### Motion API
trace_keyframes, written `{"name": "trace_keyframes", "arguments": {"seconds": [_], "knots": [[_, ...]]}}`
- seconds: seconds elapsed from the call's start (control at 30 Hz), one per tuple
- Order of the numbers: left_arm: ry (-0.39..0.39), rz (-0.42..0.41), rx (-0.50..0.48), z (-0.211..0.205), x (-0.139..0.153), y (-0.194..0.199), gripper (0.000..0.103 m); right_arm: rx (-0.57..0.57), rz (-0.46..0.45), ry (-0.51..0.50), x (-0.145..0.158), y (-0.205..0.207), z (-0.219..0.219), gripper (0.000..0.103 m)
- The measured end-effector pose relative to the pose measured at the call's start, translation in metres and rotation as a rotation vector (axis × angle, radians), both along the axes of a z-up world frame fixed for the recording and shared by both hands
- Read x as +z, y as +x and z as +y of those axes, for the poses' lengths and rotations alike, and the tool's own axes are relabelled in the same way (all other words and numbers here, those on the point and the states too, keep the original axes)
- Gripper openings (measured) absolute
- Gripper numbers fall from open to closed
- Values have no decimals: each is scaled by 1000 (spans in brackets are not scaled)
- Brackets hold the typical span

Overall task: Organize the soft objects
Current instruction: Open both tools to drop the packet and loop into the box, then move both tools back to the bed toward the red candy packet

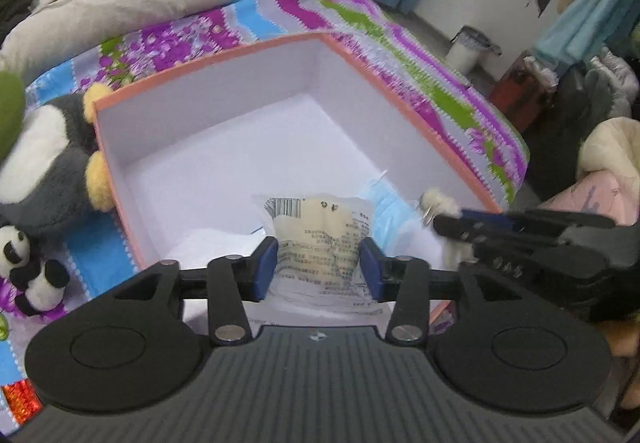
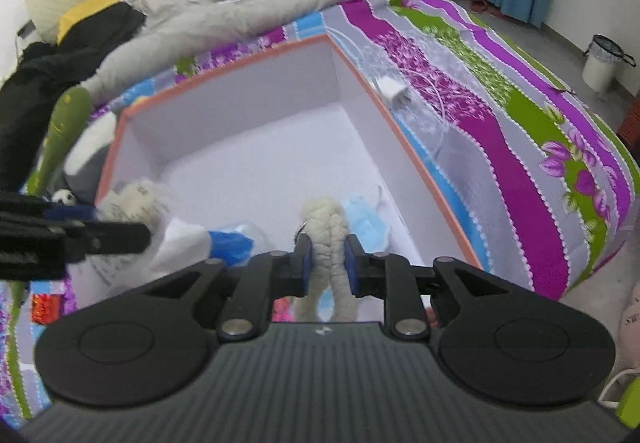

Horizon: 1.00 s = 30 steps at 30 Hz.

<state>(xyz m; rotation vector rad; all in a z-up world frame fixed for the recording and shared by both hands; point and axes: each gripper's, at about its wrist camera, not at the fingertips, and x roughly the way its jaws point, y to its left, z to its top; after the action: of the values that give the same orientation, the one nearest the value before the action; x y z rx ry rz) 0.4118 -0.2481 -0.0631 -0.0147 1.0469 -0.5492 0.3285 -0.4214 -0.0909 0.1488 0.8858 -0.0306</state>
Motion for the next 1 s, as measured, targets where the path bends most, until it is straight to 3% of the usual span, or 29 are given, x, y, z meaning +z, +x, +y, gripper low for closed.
{"name": "trace_keyframes", "arguments": {"seconds": [0.17, 0.43, 0.7, 0.87, 1.0], "knots": [[-8, -30, 8, 1, 9, -6, 56, -3, -11, 19, 0, -6, -1, 40], [-42, -111, 43, 25, 26, -31, 56, 20, -106, 39, 10, -32, 9, 41], [-52, -278, 75, 62, 47, -94, 56, 55, -266, 26, 25, -86, 41, 41], [-45, -345, 101, 86, 50, -139, 56, 82, -331, 31, 24, -121, 66, 41], [-81, -352, 134, 108, 48, -172, 56, 130, -370, 6, 22, -147, 92, 41]]}}
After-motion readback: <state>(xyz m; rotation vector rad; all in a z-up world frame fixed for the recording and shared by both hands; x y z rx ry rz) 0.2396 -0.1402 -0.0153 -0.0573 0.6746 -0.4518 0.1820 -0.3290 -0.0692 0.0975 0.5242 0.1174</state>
